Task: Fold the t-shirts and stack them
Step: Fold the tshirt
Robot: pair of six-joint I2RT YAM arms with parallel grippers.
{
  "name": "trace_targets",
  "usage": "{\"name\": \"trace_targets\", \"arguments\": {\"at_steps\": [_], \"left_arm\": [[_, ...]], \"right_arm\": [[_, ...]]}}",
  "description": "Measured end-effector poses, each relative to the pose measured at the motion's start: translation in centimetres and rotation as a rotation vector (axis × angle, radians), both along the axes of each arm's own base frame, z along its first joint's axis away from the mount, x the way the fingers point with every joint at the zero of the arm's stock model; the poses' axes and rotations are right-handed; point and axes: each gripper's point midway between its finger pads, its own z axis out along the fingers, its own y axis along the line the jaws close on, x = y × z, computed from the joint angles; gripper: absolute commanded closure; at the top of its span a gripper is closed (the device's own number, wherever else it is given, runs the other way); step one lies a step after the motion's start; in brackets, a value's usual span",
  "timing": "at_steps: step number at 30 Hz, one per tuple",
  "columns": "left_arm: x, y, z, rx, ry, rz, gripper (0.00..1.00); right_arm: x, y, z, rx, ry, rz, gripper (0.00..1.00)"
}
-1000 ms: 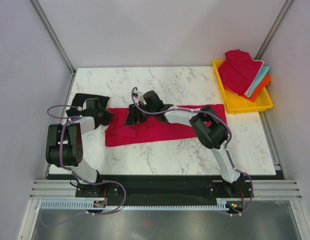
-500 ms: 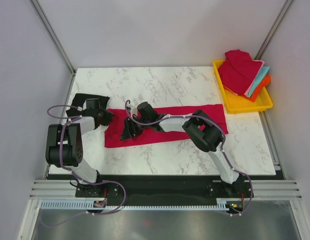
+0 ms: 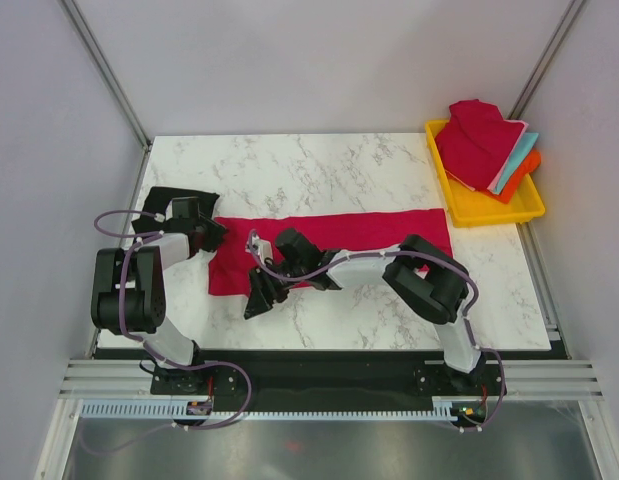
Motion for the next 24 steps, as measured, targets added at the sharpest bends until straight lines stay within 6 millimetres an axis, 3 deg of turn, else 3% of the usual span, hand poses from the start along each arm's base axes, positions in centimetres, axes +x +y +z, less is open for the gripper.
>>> {"name": "trace_targets", "arguments": {"at_steps": [7,16,19,24], "left_arm": [[0.0,0.0,0.1,0.000,-0.001,0.000,0.60],[-0.1,0.1,1.5,0.007,-0.029,0.005,0.60],[-0.1,0.1,1.5,0.006,-0.026,0.005,0.60],[-0.5,-0.7,2.1,0.007,-0.040,-0.017,0.59]], "right_arm": [[2.4,-0.3,2.8,0.027,-0.091,-0.063,0.33],[12.6,0.3,5.3,-0.072,-0.298,-0.307,0.35],[14.5,0.9,4.0,-0.124,-0.349,-0.327,0.36],[15.2,0.0,0.1,-0.252,-0.370,-0.317,0.40]]}}
